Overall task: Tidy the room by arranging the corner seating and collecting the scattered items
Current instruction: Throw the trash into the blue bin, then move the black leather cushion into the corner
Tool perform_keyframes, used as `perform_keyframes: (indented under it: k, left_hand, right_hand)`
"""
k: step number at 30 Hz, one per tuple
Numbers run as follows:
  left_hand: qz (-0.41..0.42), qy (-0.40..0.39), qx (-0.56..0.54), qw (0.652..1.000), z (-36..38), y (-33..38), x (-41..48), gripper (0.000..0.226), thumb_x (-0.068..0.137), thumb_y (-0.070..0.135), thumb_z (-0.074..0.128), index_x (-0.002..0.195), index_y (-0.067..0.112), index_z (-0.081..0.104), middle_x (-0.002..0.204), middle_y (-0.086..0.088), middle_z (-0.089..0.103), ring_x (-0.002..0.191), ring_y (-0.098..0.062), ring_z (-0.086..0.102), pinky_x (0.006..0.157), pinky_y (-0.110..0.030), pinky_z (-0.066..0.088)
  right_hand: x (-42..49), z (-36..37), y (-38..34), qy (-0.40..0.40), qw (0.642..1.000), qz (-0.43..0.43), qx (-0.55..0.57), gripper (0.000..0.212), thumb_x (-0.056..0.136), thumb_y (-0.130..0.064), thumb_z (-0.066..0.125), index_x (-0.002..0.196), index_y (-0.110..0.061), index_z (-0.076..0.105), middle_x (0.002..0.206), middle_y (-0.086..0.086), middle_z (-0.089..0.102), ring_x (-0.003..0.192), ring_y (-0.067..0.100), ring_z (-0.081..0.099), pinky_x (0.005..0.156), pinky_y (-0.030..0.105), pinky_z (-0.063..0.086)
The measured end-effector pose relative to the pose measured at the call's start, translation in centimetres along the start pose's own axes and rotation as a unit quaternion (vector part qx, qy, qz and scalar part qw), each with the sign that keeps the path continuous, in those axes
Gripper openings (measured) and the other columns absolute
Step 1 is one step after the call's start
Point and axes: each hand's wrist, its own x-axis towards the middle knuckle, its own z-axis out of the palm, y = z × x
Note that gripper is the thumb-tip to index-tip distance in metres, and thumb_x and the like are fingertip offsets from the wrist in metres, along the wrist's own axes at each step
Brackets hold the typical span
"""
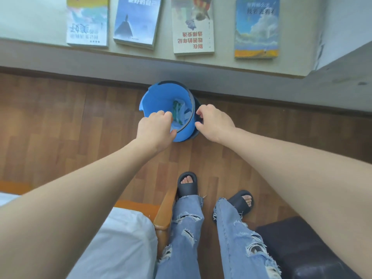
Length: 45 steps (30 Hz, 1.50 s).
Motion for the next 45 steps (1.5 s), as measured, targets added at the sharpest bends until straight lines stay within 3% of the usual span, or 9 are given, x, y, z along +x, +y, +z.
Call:
perform_keyframes:
  k: [10, 16, 27, 34, 45]
  left_hand:
    - [0.035, 0.054, -0.013, 0.998, -10.8, 7.5, -4.2, 0.033, 0.094, 0.038, 0.050, 0.116, 0.014, 0.055, 0.105, -0.002, 0.059, 0.094, -0.023, 0.056, 0.072, -0.036, 0.047]
    - [0.055, 0.076, -0.038, 0.995, -16.4, 12.2, -7.1, 0.034, 0.094, 0.038, 0.050, 0.119, 0.016, 0.054, 0.110, -0.002, 0.059, 0.100, -0.023, 0.055, 0.071, -0.031, 0.039]
    - [0.145, 0.156, -0.058, 0.975, -25.5, 21.1, -11.9, 0.037, 0.092, 0.038, 0.053, 0.121, 0.016, 0.057, 0.116, -0.003, 0.061, 0.107, -0.026, 0.056, 0.082, -0.036, 0.043]
    - [0.237, 0.173, -0.047, 0.955, -29.3, 28.6, -15.5, 0.036, 0.091, 0.038, 0.053, 0.121, 0.018, 0.056, 0.120, -0.002, 0.060, 0.112, -0.025, 0.054, 0.086, -0.036, 0.042]
    - [0.401, 0.152, -0.018, 0.903, -28.4, 43.3, -21.4, 0.036, 0.092, 0.041, 0.054, 0.120, 0.020, 0.058, 0.116, -0.002, 0.062, 0.108, -0.025, 0.057, 0.087, -0.037, 0.044]
  right_hand:
    - [-9.9, -11.0, 2.1, 0.080, 0.997, -0.012, 0.021, 0.039, 0.096, -0.028, 0.052, 0.134, -0.018, 0.047, 0.132, 0.003, 0.051, 0.113, 0.024, 0.057, 0.084, 0.036, 0.049]
    - [-16.1, -17.1, 3.7, 0.136, 0.989, 0.006, 0.050, 0.040, 0.095, -0.026, 0.052, 0.134, -0.018, 0.048, 0.133, 0.000, 0.051, 0.117, 0.019, 0.054, 0.090, 0.035, 0.048]
    - [-28.8, -25.3, 6.1, 0.258, 0.963, 0.042, 0.065, 0.043, 0.095, -0.027, 0.053, 0.136, -0.017, 0.047, 0.132, -0.001, 0.050, 0.121, 0.018, 0.051, 0.090, 0.039, 0.050]
    - [-37.9, -27.7, 9.6, 0.343, 0.926, 0.124, 0.097, 0.044, 0.095, -0.030, 0.054, 0.136, -0.019, 0.046, 0.135, -0.002, 0.049, 0.121, 0.017, 0.051, 0.091, 0.039, 0.050]
    - [-52.0, -25.1, 18.0, 0.429, 0.851, 0.258, 0.159, 0.043, 0.094, -0.030, 0.057, 0.134, -0.018, 0.047, 0.133, -0.001, 0.049, 0.120, 0.016, 0.053, 0.088, 0.035, 0.052]
